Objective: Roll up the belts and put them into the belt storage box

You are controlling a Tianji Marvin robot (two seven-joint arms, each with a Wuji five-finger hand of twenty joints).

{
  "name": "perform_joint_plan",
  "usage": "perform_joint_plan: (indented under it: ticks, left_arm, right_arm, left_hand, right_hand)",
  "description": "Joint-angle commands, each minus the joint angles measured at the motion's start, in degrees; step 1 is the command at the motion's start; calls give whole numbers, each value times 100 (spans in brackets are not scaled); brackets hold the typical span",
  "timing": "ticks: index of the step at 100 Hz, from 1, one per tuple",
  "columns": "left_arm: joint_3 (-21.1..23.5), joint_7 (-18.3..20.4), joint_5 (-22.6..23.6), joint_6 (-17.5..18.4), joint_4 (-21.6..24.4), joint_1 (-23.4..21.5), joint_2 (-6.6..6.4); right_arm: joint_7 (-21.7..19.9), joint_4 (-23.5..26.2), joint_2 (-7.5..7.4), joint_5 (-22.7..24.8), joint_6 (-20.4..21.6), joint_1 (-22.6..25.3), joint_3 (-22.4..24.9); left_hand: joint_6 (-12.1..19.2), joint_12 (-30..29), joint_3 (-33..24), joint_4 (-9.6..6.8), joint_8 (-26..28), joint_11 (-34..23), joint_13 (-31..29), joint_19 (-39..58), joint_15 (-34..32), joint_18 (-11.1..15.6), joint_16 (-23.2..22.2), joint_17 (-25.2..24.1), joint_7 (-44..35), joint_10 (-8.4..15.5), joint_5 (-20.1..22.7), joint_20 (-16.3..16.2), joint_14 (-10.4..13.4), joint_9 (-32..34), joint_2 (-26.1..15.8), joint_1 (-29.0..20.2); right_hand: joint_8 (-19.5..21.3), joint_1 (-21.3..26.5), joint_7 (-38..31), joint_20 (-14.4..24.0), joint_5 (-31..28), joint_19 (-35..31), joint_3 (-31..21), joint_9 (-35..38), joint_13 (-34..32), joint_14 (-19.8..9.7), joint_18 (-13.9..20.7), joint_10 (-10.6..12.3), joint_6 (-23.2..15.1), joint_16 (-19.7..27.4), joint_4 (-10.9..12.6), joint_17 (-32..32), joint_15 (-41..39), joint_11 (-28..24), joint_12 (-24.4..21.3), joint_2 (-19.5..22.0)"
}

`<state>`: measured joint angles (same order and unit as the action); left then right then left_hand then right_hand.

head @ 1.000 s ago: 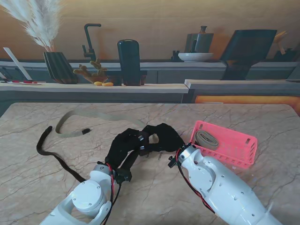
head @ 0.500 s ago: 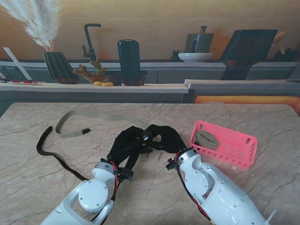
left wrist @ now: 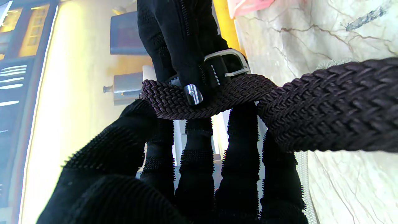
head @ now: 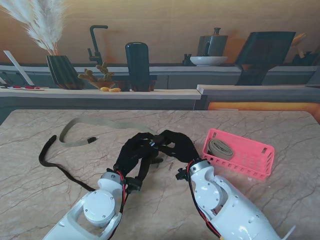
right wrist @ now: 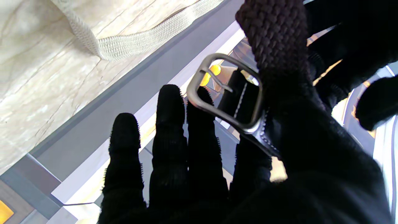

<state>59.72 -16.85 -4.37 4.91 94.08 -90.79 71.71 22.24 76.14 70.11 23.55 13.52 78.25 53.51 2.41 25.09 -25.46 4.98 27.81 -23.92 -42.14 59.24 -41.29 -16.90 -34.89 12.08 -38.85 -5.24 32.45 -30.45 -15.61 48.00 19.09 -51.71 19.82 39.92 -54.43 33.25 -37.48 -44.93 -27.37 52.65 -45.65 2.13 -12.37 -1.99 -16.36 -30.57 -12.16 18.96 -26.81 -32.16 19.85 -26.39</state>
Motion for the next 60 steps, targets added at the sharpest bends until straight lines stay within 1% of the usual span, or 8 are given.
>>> perform_joint_plan:
  ticks: [1,7,11,18,25,44,53,60]
  left_arm:
    - [-53,69,106,-25,0,-96,19]
    - [-69,-43,269,-56,-22,-77,35]
    - [-79,-143,400,-69,-47,-59,49]
    - [-71,-225,580,-90,-76,-38,52]
    - [-67,-321,798,-116,-120,-9,55]
    - [-85,-423,1087,-254,-206,65,57]
    - [-120,-453,1171,-305,-264,114,63]
    - [-143,-462,1247,-320,-311,148,61]
  right_arm:
    - [30,18,107,-16,-42,-85,-35]
    - [85,-8,138,-63,-50,-103,-66]
    - [114,-13,149,-76,-50,-106,-75]
    - [154,-10,157,-70,-39,-99,-76]
    - [205,16,157,-34,-26,-70,-56]
    - [408,130,172,57,14,25,39]
    - [466,190,173,91,42,62,76]
    - [495,225,169,127,61,81,94]
  left_hand:
    - [159,348,-397,16,20,-696,-130,267,-137,107,43,129,64,-421,-82,-102,-80,566,7,-272]
    - [-241,694,-528,77,13,-694,-320,400,-279,140,74,302,-335,-306,-104,-141,23,783,139,-432]
    - [-354,791,-584,85,206,-724,-400,454,-340,176,87,388,-741,-252,-136,-154,80,884,215,-490]
    - [-299,850,-801,106,400,-836,-590,574,-485,177,125,540,-1453,-199,-140,-182,119,1111,368,-469]
    - [-278,824,-779,125,585,-989,-819,666,-613,185,139,776,-1844,-197,-75,-191,177,1321,560,-415]
    - [-373,695,-784,180,579,-1400,-1124,810,-885,115,168,1078,-2194,-205,21,-164,194,1502,818,-251]
    - [-358,629,-580,199,582,-1649,-1120,902,-1027,-20,102,1042,-2231,-283,80,-201,72,1440,769,-204]
    - [-294,541,-405,200,511,-1769,-1117,974,-1114,-138,52,974,-2176,-375,237,-257,-31,1428,695,-168]
  right_hand:
    - [109,558,-229,-73,-12,-208,-537,-160,164,-27,-30,60,-396,-74,539,-117,-117,-96,40,1167]
    - [114,579,-238,-78,12,-216,-506,-177,177,-29,-29,57,-383,-77,555,-126,-133,-111,45,1182]
    - [117,598,-249,-81,13,-221,-493,-178,177,-36,-29,70,-377,-80,564,-130,-148,-126,49,1189]
    - [126,616,-266,-84,9,-230,-471,-160,173,-36,-33,88,-390,-85,571,-133,-170,-152,55,1188]
    - [136,633,-283,-91,8,-239,-453,-150,172,-44,-39,105,-388,-85,578,-142,-188,-170,56,1196]
    - [165,663,-310,-107,5,-272,-405,-25,120,-94,-21,211,-431,-87,571,-129,-239,-207,45,1195]
    - [166,675,-317,-116,-24,-282,-393,56,95,-126,-21,251,-436,-86,556,-135,-256,-204,29,1183]
    - [173,687,-324,-124,-30,-289,-395,94,95,-157,-21,269,-432,-79,547,-139,-255,-194,16,1191]
